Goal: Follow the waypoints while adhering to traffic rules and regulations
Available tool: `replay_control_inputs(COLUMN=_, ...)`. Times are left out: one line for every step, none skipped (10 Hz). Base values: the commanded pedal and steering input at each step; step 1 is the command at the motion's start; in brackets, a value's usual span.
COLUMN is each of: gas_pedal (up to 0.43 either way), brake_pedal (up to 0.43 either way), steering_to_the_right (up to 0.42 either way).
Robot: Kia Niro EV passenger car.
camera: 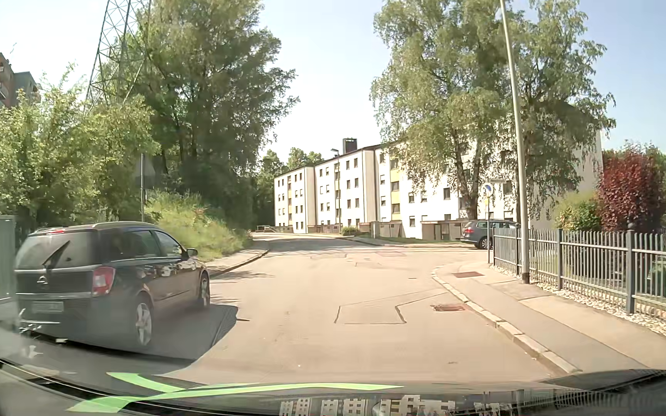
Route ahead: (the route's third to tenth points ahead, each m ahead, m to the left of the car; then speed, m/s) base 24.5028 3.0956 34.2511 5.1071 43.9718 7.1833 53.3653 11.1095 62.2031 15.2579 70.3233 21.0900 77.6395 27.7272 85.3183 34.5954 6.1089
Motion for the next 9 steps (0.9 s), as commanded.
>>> replay_control_inputs(gas_pedal=0.000, brake_pedal=0.000, steering_to_the_right=-0.002)
replay_control_inputs(gas_pedal=0.000, brake_pedal=0.000, steering_to_the_right=-0.002)
replay_control_inputs(gas_pedal=0.000, brake_pedal=0.000, steering_to_the_right=-0.002)
replay_control_inputs(gas_pedal=0.000, brake_pedal=0.000, steering_to_the_right=-0.002)
replay_control_inputs(gas_pedal=0.000, brake_pedal=0.012, steering_to_the_right=-0.002)
replay_control_inputs(gas_pedal=0.000, brake_pedal=0.018, steering_to_the_right=-0.002)
replay_control_inputs(gas_pedal=0.000, brake_pedal=0.049, steering_to_the_right=-0.003)
replay_control_inputs(gas_pedal=0.000, brake_pedal=0.055, steering_to_the_right=-0.004)
replay_control_inputs(gas_pedal=0.000, brake_pedal=0.055, steering_to_the_right=-0.004)
